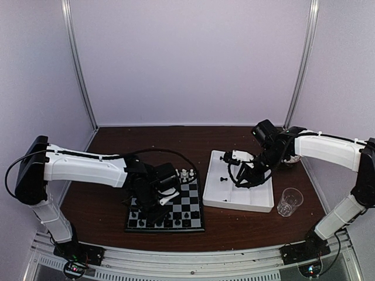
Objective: Set up the chess pieces on the board
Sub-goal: Place the king at e8, then pick up the rook from the storage box.
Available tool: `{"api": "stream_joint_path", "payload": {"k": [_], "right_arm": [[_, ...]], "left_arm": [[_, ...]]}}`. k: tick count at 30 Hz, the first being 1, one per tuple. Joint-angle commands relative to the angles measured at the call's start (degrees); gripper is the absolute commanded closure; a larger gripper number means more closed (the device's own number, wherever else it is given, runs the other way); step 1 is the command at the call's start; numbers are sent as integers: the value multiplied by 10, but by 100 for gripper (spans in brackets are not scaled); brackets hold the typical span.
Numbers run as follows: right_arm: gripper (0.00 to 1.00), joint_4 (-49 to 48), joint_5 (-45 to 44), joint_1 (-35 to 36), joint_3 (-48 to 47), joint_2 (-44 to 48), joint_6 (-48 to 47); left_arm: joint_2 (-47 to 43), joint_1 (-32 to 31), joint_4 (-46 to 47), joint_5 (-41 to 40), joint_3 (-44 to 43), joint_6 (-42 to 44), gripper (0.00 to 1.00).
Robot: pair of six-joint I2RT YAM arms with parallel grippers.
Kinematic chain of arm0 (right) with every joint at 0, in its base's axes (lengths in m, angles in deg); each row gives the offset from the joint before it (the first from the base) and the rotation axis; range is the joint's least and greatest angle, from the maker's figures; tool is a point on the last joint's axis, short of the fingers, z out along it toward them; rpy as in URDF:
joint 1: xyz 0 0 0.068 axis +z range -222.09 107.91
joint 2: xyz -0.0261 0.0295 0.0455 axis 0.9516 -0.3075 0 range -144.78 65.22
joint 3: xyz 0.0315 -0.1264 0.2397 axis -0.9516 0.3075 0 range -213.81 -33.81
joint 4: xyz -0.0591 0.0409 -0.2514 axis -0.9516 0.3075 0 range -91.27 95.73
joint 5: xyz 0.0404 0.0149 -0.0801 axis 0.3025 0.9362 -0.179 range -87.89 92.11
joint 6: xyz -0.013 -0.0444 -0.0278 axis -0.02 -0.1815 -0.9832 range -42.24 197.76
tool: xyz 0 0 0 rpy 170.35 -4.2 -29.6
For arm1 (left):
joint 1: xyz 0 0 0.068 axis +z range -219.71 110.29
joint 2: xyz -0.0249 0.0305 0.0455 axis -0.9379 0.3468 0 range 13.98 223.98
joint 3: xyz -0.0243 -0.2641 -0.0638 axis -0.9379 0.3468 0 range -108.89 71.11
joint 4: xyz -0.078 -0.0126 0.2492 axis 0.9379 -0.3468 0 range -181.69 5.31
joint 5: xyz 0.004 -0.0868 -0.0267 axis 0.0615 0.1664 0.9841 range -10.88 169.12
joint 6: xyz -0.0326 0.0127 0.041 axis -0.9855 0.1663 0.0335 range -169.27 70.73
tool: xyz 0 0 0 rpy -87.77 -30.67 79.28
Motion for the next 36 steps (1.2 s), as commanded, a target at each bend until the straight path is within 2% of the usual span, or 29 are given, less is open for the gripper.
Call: {"api": "stream_joint_path", "payload": {"k": [1,6,11,14,17,24,36], "right_arm": [[62,0,2,-1,5,-1,-4],[62,3,7,-1,-1,-2,-1],[62,16,-10,-1,-41,-22,5],[63,31,-42,-1,-83,-58,4],[63,52,-61,-1,-126,-110,-4],[62,90,-73,0,-210,-227,-27],[61,129,-109,2,-319,-336,-52]], "left_arm": [[-13,0,-8,-2,-7,0,74],[-56,0,-54,-15,-39,-3,65],[-116,0,-81,-65,-81,2,57],[-152,3,-56,-96,-91,10,51],[-182,6,10,-125,-79,4,46],[-229,12,149,-131,-21,-33,43],[-238,14,169,-123,19,-56,42]]}}
